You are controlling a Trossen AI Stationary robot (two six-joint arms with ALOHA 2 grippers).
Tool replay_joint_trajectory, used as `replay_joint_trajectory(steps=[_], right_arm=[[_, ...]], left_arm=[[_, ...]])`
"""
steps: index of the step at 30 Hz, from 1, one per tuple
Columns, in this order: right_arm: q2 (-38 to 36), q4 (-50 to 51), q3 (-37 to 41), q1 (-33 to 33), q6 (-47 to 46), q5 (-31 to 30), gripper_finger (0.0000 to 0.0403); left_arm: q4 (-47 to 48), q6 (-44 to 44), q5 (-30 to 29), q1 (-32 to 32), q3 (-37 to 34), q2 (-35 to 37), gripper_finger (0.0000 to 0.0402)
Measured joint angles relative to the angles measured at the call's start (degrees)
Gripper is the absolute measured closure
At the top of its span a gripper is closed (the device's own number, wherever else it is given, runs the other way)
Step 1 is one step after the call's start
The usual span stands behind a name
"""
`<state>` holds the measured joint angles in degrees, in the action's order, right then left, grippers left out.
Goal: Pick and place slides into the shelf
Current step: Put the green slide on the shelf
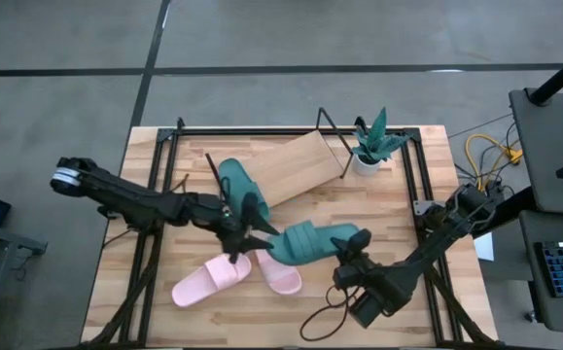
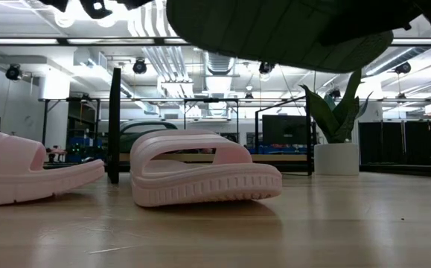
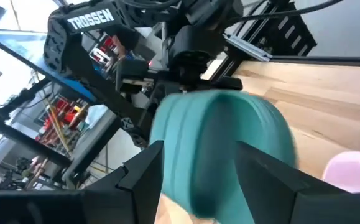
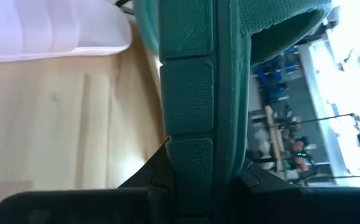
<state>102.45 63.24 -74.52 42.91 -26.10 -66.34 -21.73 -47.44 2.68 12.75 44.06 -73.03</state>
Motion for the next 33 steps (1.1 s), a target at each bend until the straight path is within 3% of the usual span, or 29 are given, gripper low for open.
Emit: replay_joint_trajectory(steps=[11, 17, 21, 25, 30, 33], right_arm=[[0.0, -0.8, 0.0, 0.2, 0.6, 1.1, 0.0344], [0.0, -0.3, 0.0, 0.2, 0.8, 1.5, 0.0344], [0.0, -0.2, 0.0, 0.3, 0.8, 1.7, 0.0344], [0.0, -0.3, 0.0, 0.3, 1.1, 1.6, 0.0344], [0.0, -0.4, 0.0, 0.2, 1.1, 1.2, 0.0344], [0.0, -0.4, 0.0, 0.2, 0.2, 1.1, 0.0344]], left_arm=[[4.5, -2.8, -1.4, 0.1, 7.7, -8.7, 0.0222], [5.1, -4.1, -9.6, 0.1, 10.6, -12.1, 0.0222], [5.2, -4.3, -9.7, 0.1, 11.8, -13.1, 0.0225], [5.3, -4.5, -9.7, 0.1, 11.9, -12.9, 0.0269], [5.2, -5.8, -9.9, 0.1, 11.8, -12.8, 0.0378], [4.9, -6.2, -10.5, 0.1, 11.8, -12.7, 0.0392]])
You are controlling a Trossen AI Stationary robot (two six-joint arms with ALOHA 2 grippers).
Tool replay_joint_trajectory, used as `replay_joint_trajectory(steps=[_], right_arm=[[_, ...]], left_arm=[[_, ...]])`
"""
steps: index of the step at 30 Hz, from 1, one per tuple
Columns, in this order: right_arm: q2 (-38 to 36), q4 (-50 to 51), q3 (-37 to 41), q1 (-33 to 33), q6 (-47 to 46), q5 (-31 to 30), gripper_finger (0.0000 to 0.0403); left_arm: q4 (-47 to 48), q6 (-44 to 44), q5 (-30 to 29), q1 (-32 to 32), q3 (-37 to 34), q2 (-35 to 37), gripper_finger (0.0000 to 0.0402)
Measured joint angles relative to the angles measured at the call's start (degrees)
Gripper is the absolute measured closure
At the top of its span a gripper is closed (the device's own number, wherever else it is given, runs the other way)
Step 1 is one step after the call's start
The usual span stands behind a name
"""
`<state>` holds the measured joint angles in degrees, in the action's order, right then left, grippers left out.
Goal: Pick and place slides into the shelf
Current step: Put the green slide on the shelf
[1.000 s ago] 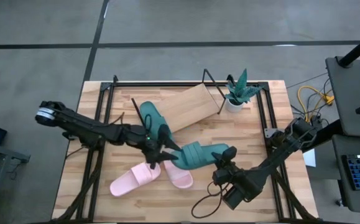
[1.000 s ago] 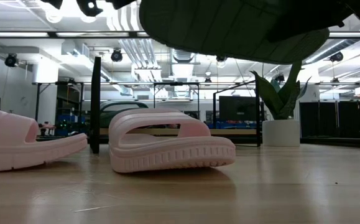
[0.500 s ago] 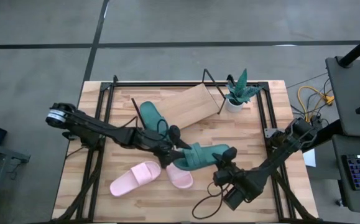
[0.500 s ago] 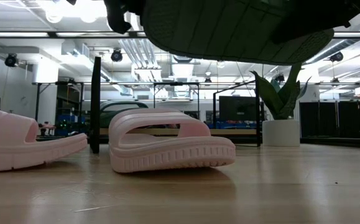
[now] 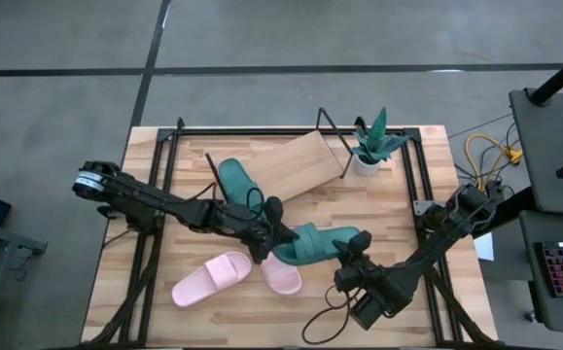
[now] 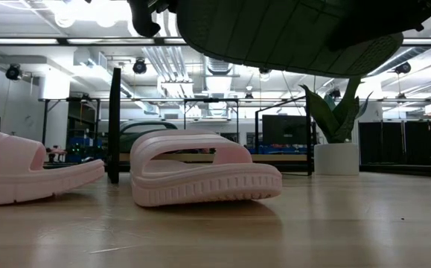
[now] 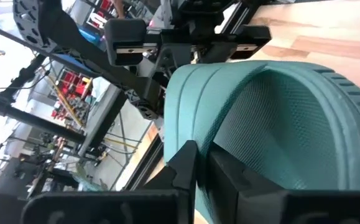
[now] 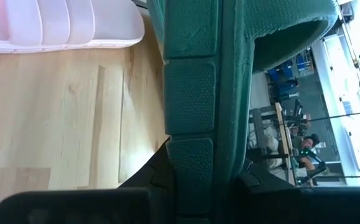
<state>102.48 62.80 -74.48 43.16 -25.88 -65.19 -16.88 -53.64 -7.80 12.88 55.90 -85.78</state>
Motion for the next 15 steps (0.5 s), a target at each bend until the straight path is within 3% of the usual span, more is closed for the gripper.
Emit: replay_joint_trajectory(steps=[2, 9, 13, 15], right_arm=[[0.0, 0.2, 0.0, 0.0, -1.0, -0.1, 0.0335], [-1.7, 4.7, -0.2, 0.2, -6.8, -2.3, 0.0221], [-3.8, 5.3, -0.2, 0.4, -8.6, -2.3, 0.0193], [-4.6, 5.1, -0.2, 0.5, -8.6, -1.5, 0.0190]], left_arm=[[0.0, -0.9, -2.6, 0.0, 0.0, 0.3, 0.0396], [2.4, -1.2, -18.2, 0.1, 0.0, 2.8, 0.0400], [3.4, -0.8, -23.0, 0.1, 0.0, 4.1, 0.0401], [3.4, -0.5, -29.1, 0.2, 0.0, 4.4, 0.0401]])
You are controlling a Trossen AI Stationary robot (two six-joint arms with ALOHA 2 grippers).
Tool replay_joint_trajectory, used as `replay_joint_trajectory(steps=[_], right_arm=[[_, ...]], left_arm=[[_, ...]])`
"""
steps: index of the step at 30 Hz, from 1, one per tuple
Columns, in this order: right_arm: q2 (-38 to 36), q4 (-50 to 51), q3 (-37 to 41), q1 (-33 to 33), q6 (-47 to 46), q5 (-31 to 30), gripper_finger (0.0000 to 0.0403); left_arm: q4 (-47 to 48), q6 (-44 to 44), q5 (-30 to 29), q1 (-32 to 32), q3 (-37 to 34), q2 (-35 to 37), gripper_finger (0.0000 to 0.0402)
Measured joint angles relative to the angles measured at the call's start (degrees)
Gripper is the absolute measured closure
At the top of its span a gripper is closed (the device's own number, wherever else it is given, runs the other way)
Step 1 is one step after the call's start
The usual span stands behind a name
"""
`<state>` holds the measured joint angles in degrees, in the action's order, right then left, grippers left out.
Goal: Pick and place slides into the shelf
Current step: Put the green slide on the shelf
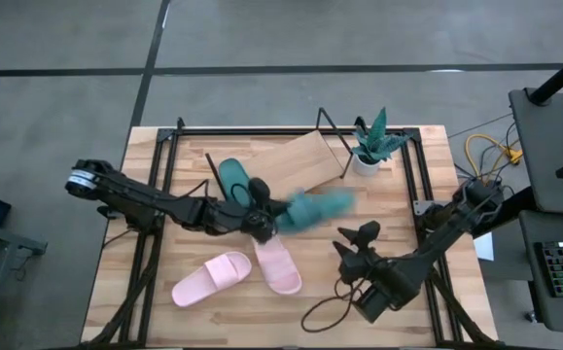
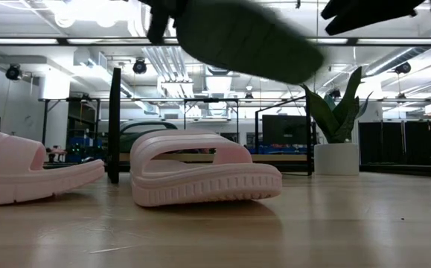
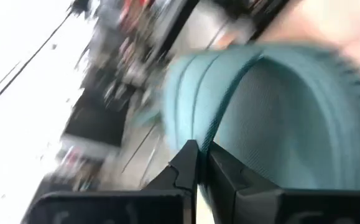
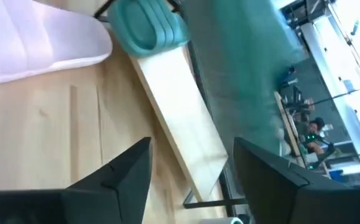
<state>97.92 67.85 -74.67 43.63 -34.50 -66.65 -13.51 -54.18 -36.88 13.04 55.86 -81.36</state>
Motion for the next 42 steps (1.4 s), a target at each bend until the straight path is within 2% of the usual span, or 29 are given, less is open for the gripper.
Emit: replay_joint_trajectory(steps=[5, 10, 15, 20, 30, 34, 37, 42], right_arm=[[-1.2, -0.2, -0.7, 0.0, 2.8, 0.3, 0.0193], [-1.2, -4.5, -2.1, -0.4, 12.2, -2.5, 0.0196], [-1.2, -15.1, -2.3, -2.3, 30.9, -3.9, 0.0196], [-1.2, -24.8, -2.4, -5.0, 44.3, -3.5, 0.0195], [-1.1, -28.5, -2.3, -8.3, 51.2, -0.3, 0.0195], [-1.1, -32.9, -2.3, -8.8, 56.3, 0.5, 0.0196], [-1.1, -37.3, -2.3, -9.0, 61.1, 2.8, 0.0196], [-1.1, -40.2, -2.3, -9.8, 65.2, 2.8, 0.0196]], left_arm=[[-0.3, 0.0, -14.7, 0.1, 0.1, -0.9, 0.0401], [0.1, 0.9, -18.8, 0.2, 0.2, -2.9, 0.0401], [0.0, 4.3, -19.0, 0.6, 1.4, -4.5, 0.0401], [0.0, 4.3, -18.8, 1.6, 3.5, -6.6, 0.0401], [-4.6, 1.1, -16.8, 4.8, 4.8, -8.5, 0.0401], [-5.6, 0.9, -12.9, 5.3, 4.8, -8.5, 0.0401], [-5.9, 0.9, -12.0, 5.4, 5.3, -8.6, 0.0402], [-8.4, 0.6, -11.5, 5.4, 5.6, -8.6, 0.0402]])
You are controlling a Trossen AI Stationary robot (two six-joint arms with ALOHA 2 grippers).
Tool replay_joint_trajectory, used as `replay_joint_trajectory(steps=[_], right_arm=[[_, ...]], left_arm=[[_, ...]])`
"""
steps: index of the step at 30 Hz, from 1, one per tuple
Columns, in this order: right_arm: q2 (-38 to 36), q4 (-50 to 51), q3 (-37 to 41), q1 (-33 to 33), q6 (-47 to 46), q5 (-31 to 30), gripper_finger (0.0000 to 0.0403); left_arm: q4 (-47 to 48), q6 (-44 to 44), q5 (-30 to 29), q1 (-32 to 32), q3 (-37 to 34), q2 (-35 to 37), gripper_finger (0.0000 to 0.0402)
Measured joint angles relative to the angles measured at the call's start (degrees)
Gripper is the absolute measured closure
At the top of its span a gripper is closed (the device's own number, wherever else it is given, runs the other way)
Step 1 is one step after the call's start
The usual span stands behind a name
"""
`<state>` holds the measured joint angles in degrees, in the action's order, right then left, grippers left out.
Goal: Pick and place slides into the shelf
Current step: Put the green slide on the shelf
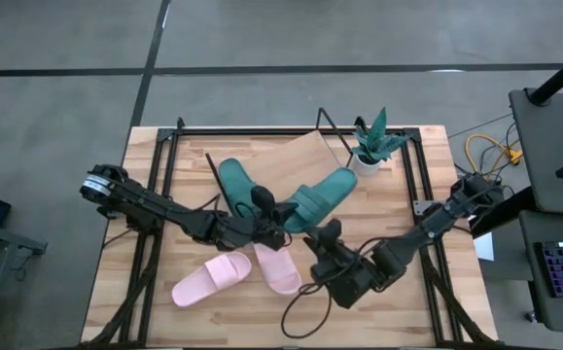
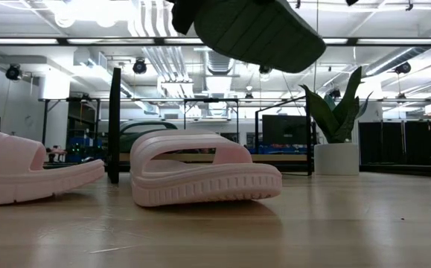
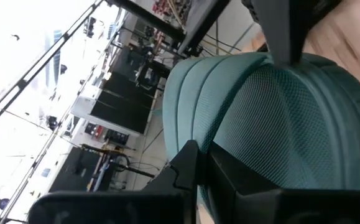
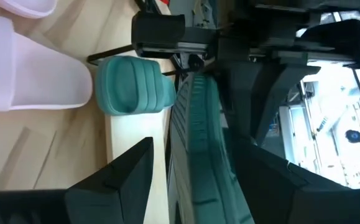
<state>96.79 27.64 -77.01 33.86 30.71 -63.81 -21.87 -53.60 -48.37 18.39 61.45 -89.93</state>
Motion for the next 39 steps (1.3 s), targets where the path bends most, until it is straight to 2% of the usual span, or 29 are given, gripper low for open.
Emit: replay_joint_trajectory(steps=[8, 11, 14, 19, 32, 37, 39], right_arm=[[0.0, -0.1, 0.1, -2.8, -0.6, 0.0, 0.0198], [0.0, -0.1, 0.1, -3.2, -1.5, 0.0, 0.0212], [0.0, -0.2, 0.2, -3.1, -0.9, -0.1, 0.0256], [0.0, 0.2, 0.2, -3.1, -0.6, -0.1, 0.0366], [0.1, 0.1, 0.4, -2.1, -0.7, -2.2, 0.0369], [0.0, 0.7, 1.0, -0.4, -2.1, -4.5, 0.0369], [-0.4, 3.0, 1.6, 0.2, -4.0, -5.9, 0.0369]], left_arm=[[-1.2, -0.8, 1.3, 0.0, 0.0, 0.0, 0.0402], [-1.3, -0.8, 1.2, 0.0, 0.0, 0.0, 0.0402], [-1.3, -1.2, 1.6, 0.0, 0.0, 0.0, 0.0402], [-1.3, -2.5, 2.2, 0.1, 0.0, 0.0, 0.0401], [-1.8, -3.5, 3.5, 0.1, 0.0, 0.1, 0.0394], [-1.5, -5.0, 4.3, 0.3, 0.0, 0.9, 0.0330], [-1.1, -5.0, 7.3, 0.2, 0.0, 2.0, 0.0298]])
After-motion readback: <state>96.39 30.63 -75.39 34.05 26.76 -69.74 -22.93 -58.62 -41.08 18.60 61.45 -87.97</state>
